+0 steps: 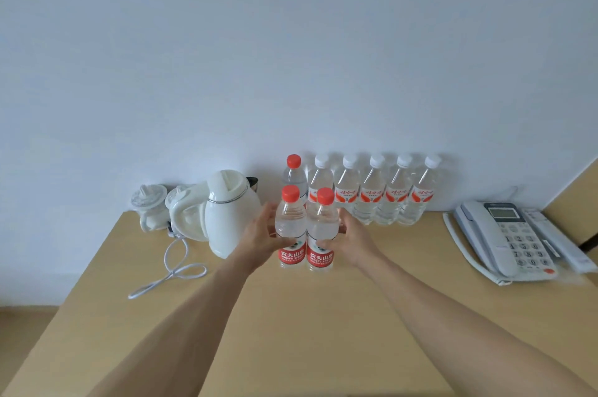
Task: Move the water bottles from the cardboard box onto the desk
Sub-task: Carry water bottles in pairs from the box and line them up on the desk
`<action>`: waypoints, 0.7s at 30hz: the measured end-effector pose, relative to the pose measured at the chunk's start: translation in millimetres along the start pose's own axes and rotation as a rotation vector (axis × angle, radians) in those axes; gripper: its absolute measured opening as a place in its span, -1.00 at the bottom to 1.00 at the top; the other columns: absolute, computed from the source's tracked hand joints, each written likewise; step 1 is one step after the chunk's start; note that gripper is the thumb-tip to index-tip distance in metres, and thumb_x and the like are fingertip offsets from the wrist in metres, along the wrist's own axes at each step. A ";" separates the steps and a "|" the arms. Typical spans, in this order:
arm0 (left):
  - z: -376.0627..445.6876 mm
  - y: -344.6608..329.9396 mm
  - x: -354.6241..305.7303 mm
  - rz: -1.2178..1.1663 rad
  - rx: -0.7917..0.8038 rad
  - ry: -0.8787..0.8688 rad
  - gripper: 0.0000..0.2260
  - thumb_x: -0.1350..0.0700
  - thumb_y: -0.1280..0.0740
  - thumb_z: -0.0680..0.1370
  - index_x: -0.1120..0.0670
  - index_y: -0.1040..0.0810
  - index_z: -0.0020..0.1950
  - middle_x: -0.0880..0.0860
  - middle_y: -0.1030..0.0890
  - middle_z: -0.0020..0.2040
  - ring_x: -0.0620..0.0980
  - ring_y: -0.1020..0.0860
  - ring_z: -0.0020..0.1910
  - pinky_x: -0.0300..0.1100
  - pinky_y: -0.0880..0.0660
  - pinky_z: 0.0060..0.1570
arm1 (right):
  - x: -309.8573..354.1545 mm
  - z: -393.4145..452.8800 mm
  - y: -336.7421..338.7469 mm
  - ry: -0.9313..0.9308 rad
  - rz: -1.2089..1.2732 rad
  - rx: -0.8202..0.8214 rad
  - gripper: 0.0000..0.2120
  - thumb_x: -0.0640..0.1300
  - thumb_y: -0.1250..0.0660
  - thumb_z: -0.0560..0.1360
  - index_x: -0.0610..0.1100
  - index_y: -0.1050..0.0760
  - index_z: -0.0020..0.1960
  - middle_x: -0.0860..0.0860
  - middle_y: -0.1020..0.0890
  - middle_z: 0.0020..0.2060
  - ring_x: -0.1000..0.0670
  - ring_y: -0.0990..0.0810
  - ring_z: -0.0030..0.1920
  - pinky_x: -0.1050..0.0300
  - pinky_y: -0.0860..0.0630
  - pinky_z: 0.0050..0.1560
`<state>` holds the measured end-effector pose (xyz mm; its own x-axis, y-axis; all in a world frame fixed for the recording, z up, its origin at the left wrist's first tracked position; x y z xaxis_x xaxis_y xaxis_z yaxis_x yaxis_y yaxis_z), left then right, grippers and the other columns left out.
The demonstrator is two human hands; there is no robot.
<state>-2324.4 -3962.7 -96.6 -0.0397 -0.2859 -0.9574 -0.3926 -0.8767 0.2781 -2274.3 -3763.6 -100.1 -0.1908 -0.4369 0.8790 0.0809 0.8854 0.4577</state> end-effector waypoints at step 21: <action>21.4 -3.3 22.8 0.245 -0.077 -0.044 -0.48 0.18 -0.53 0.43 -0.15 -0.43 0.29 -0.16 -0.64 0.11 -0.23 -0.60 0.10 -0.24 -0.51 0.07 | -7.4 27.2 -4.7 0.018 -0.107 -0.119 -0.50 -0.12 -0.59 0.32 0.12 -0.42 0.13 0.25 -0.58 -0.07 0.16 -0.53 -0.02 0.38 -0.37 -0.16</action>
<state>-2343.7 -3958.0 -121.0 -0.1657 -0.4774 -0.8629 -0.2953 -0.8109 0.5053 -2299.9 -3760.2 -112.4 -0.1870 -0.5314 0.8262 0.1764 0.8092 0.5604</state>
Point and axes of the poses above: each hand's wrist, its own z-axis towards the middle knuckle, its own y-axis out of the back of the hand, x = y × z, the point moved 9 cm from there along z, towards the middle knuckle
